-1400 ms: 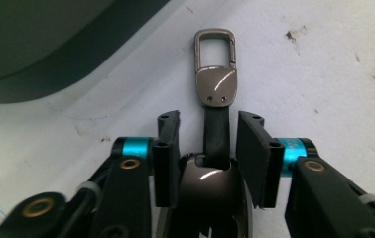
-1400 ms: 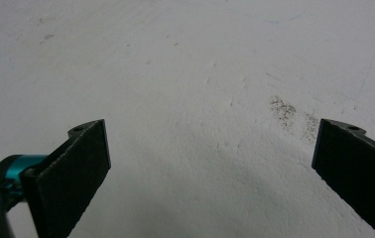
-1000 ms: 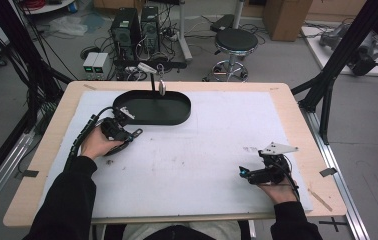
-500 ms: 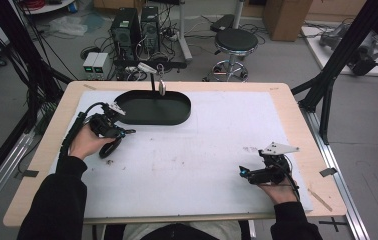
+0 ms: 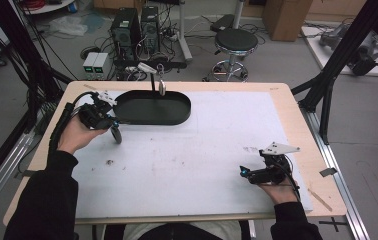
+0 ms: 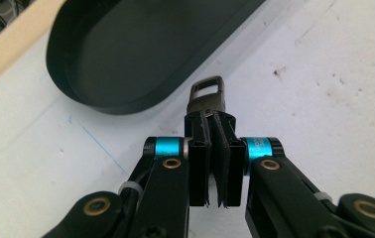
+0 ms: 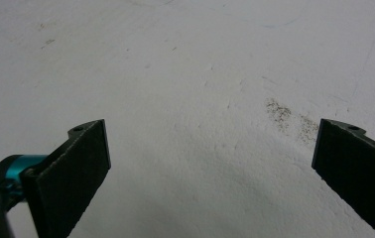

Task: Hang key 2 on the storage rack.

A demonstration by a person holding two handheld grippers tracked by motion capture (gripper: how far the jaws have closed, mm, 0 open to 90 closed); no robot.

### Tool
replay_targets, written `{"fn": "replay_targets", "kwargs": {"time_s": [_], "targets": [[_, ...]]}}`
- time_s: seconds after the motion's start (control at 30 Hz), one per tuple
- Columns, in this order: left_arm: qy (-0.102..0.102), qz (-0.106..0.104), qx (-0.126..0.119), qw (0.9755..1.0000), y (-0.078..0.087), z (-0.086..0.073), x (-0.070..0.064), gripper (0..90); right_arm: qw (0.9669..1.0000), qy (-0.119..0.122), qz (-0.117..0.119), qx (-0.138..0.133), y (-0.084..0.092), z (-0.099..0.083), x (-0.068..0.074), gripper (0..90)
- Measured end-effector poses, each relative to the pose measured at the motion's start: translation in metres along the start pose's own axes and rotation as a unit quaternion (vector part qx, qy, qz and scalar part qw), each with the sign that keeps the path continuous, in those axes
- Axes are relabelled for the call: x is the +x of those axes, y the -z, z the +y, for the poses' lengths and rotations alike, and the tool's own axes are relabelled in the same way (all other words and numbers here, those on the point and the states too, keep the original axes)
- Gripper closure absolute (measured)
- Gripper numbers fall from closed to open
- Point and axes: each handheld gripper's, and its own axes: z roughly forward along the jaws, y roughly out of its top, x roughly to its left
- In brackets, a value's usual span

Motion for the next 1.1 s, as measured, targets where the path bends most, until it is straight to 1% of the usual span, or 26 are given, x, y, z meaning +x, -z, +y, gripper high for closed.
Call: {"fn": "replay_targets", "kwargs": {"time_s": [0.07, 0.17, 0.2, 0.27, 0.33, 0.57, 0.7, 0.77, 0.93, 1.1], "targets": [[-0.001, 0.004, -0.005, 1.0000, 0.001, 0.004, -0.001, 85.2, 1.0000, 0.001, 0.000, -0.002, 0.000, 0.000, -0.001, 0.8], [-0.007, 0.002, -0.009, 0.9999, 0.002, 0.012, -0.004, 85.2, 1.0000, -0.001, 0.000, -0.002, 0.002, 0.000, 0.000, 0.8], [-0.012, 0.003, -0.008, 0.9999, 0.003, 0.015, -0.004, 85.3, 1.0000, 0.000, 0.000, -0.003, 0.002, -0.001, 0.000, 0.8], [-0.016, 0.004, -0.014, 0.9998, 0.006, 0.022, -0.006, 85.3, 1.0000, 0.001, -0.002, -0.003, 0.002, -0.001, -0.001, 0.8], [-0.020, 0.005, -0.016, 0.9997, 0.010, 0.028, -0.006, 85.3, 1.0000, -0.001, -0.002, -0.001, 0.002, -0.001, -0.001, 0.8], [-0.035, 0.015, -0.020, 0.9991, 0.021, 0.050, -0.001, 85.5, 1.0000, 0.000, -0.002, 0.000, 0.002, -0.001, -0.001, 0.8], [-0.040, 0.019, -0.029, 0.9986, 0.027, 0.062, 0.001, 85.5, 1.0000, 0.000, -0.003, 0.001, 0.002, -0.002, -0.001, 0.8], [-0.040, 0.018, -0.036, 0.9984, 0.031, 0.067, 0.002, 85.5, 1.0000, -0.001, -0.003, 0.000, 0.002, -0.002, -0.001, 0.8], [-0.045, 0.022, -0.053, 0.9973, 0.039, 0.081, 0.001, 85.5, 1.0000, 0.000, -0.002, -0.001, 0.002, -0.002, -0.001, 0.8], [-0.053, 0.023, -0.060, 0.9965, 0.045, 0.096, 0.001, 85.5, 1.0000, 0.000, -0.002, -0.002, 0.002, -0.002, -0.001, 0.8]]}}
